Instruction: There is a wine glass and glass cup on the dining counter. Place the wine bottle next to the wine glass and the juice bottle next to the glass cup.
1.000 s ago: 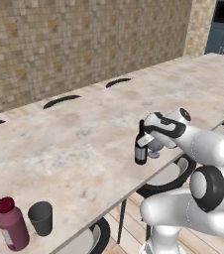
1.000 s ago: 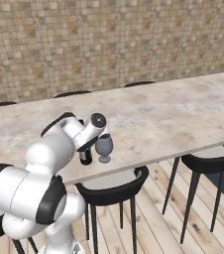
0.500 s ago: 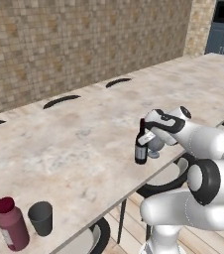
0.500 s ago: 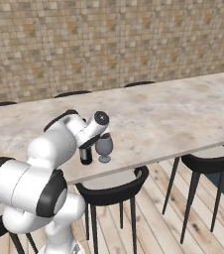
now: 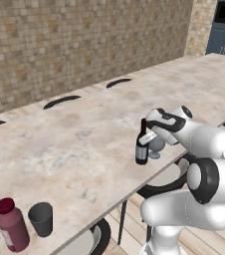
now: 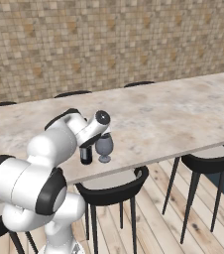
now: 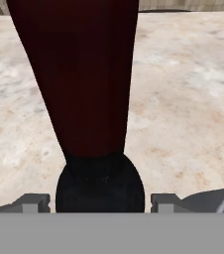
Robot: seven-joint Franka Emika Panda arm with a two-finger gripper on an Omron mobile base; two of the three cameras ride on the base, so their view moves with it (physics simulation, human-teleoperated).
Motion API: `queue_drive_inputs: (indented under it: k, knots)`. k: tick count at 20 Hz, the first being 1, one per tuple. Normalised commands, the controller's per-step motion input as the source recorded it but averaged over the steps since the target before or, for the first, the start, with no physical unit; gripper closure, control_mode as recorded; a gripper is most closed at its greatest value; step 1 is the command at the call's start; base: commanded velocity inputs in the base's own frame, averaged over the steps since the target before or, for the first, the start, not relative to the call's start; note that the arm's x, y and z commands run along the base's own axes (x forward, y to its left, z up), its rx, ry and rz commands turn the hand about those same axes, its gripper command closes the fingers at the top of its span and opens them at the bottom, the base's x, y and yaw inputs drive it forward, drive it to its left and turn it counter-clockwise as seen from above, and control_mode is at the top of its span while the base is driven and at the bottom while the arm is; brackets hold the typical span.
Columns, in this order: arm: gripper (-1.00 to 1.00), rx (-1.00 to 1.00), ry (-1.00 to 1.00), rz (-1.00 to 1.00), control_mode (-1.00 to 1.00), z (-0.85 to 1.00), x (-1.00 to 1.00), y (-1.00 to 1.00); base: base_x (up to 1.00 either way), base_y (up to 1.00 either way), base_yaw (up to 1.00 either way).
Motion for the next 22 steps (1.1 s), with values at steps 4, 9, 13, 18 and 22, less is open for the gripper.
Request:
queue_drive_inputs:
  k: [4,9,13,18,22]
  knots:
    - [-1.0,0.0,0.0,0.0,-1.0,-0.17,-0.1,0.0,0.0,0.0,0.0]
    - [-1.0,0.0,-0.03,0.0,-1.0,-0.02,-0.02,0.0,0.0,0.0,0.0]
    - [-1.0,0.0,-0.01,0.0,-1.0,0.0,0.0,-0.01,0.0,0.0,0.0]
    - [-1.0,0.0,-0.01,0.0,-1.0,0.0,-0.03,0.0,0.0,0.0,0.0]
    - [-1.0,-0.01,0.0,0.0,-1.0,0.0,-0.07,0.04,0.0,0.0,0.0]
